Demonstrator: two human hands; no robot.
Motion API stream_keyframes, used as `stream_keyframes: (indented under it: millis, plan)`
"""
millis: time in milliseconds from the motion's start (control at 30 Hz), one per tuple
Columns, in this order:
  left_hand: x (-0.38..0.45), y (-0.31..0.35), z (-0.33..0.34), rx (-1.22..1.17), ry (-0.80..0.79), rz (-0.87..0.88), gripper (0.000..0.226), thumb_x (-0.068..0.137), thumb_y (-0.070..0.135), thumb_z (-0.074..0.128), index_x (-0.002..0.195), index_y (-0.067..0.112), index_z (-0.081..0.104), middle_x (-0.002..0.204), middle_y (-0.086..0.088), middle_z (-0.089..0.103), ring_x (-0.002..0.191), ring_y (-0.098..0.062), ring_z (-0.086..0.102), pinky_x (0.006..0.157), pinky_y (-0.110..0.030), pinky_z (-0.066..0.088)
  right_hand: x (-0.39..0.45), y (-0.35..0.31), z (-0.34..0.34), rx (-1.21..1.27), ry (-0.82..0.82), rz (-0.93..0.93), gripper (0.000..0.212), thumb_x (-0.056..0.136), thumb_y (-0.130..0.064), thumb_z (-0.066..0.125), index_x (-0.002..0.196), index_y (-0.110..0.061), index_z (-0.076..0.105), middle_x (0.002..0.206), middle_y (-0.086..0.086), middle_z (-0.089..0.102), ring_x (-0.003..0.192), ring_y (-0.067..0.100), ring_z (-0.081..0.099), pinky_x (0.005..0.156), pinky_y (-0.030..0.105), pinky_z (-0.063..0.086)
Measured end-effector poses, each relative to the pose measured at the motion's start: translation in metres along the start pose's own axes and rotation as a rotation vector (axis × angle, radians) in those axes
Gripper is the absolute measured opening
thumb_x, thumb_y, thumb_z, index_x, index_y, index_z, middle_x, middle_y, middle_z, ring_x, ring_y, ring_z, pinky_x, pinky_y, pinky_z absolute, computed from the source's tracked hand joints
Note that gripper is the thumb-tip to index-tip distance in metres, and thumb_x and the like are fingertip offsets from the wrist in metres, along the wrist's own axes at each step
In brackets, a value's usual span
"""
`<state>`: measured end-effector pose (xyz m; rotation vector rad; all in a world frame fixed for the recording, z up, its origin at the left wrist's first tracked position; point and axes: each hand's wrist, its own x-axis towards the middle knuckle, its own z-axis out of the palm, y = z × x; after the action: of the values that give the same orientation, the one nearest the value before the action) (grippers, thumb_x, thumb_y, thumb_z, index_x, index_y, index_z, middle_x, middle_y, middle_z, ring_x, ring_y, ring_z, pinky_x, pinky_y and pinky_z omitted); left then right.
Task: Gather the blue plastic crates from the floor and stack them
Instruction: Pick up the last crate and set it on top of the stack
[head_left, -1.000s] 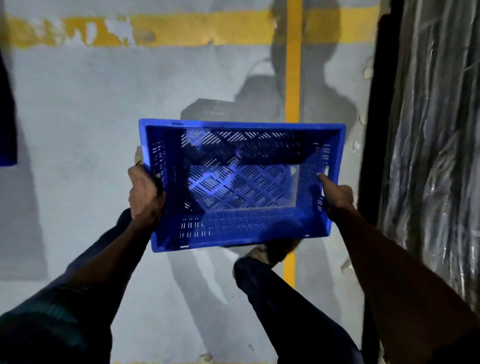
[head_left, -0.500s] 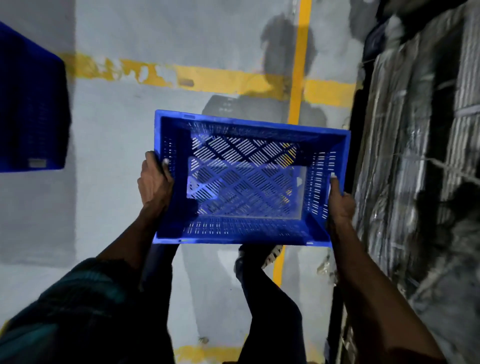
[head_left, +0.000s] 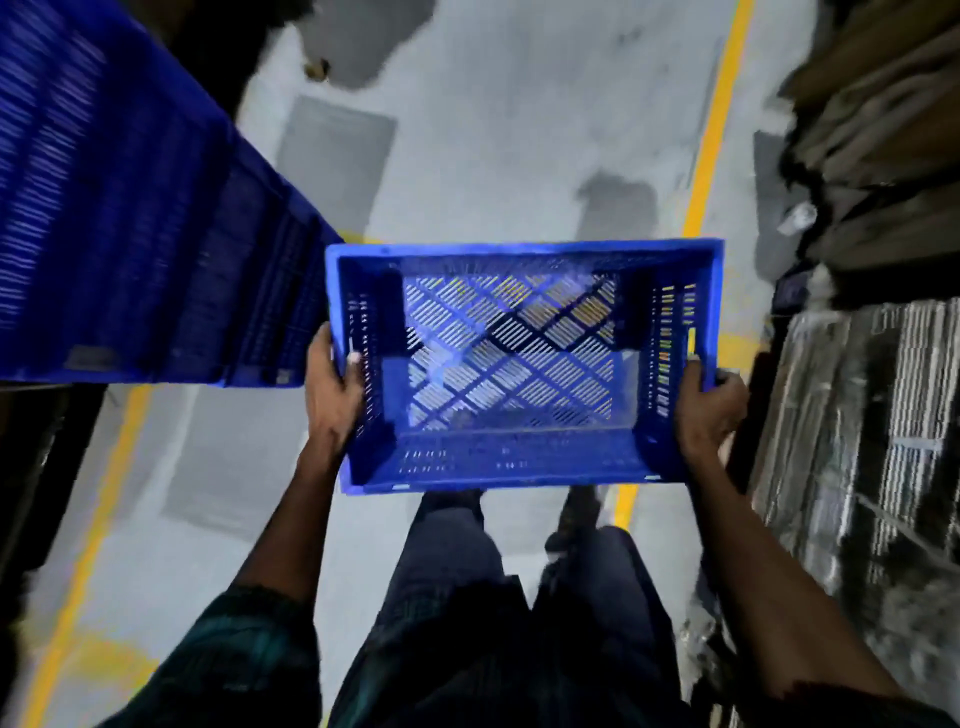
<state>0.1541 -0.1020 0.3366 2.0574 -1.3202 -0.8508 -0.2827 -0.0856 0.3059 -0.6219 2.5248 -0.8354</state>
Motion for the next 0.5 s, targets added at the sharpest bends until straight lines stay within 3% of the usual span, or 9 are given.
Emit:
stream_keyframes:
  millis: [100,233,333,433,500]
  plan:
    - [0.003,0.004,-0.046,-0.095,0.15,-0.084,0.056,0.094,0.035,0.046,0.142,0.008,0.037,0.141,-0.014,0.049,0.126,-0.028,0.051,0.106,-0.038,0.039,-0.012,-0.063,0.028,0.042,-0.092,-0.131,0.049,0.086,-0.041,0.064,0.104,0.004,0.063,0.106,0.026,0.064,0.104,0.038,0.058,0.092,0.038,0.038]
    - [0.001,0.02,-0.092,-0.097,0.311,-0.09,0.04,0.096,0.036,0.047,0.134,0.037,0.036,0.137,-0.008,0.055,0.118,-0.027,0.057,0.098,-0.041,0.044,-0.018,-0.128,0.055,0.093,-0.168,-0.338,0.036,0.089,-0.026,0.066,0.107,0.005,0.062,0.109,0.026,0.062,0.104,0.036,0.057,0.089,0.033,0.037]
    - [-0.005,0.034,-0.11,-0.056,0.409,-0.117,0.046,0.097,0.041,0.044,0.14,0.027,0.037,0.14,-0.009,0.052,0.121,-0.027,0.055,0.099,-0.04,0.043,-0.003,-0.161,0.073,0.145,-0.207,-0.458,0.031,0.09,-0.024,0.063,0.106,0.003,0.063,0.107,0.024,0.063,0.101,0.037,0.059,0.088,0.037,0.041]
    - [-0.02,0.056,-0.111,0.035,0.524,-0.111,0.034,0.1,0.032,0.042,0.133,0.027,0.039,0.132,-0.015,0.057,0.111,-0.032,0.057,0.086,-0.033,0.04,0.011,-0.19,0.083,0.179,-0.287,-0.577,0.028,0.093,-0.024,0.061,0.104,0.001,0.063,0.104,0.024,0.063,0.098,0.037,0.059,0.086,0.038,0.042]
    - [-0.031,0.072,-0.103,0.062,0.639,-0.175,0.035,0.101,0.025,0.043,0.134,0.013,0.041,0.127,-0.022,0.058,0.107,-0.039,0.058,0.082,-0.038,0.041,0.018,-0.211,0.086,0.215,-0.321,-0.635,0.024,0.094,-0.02,0.062,0.099,0.003,0.063,0.1,0.025,0.063,0.094,0.037,0.059,0.084,0.037,0.04]
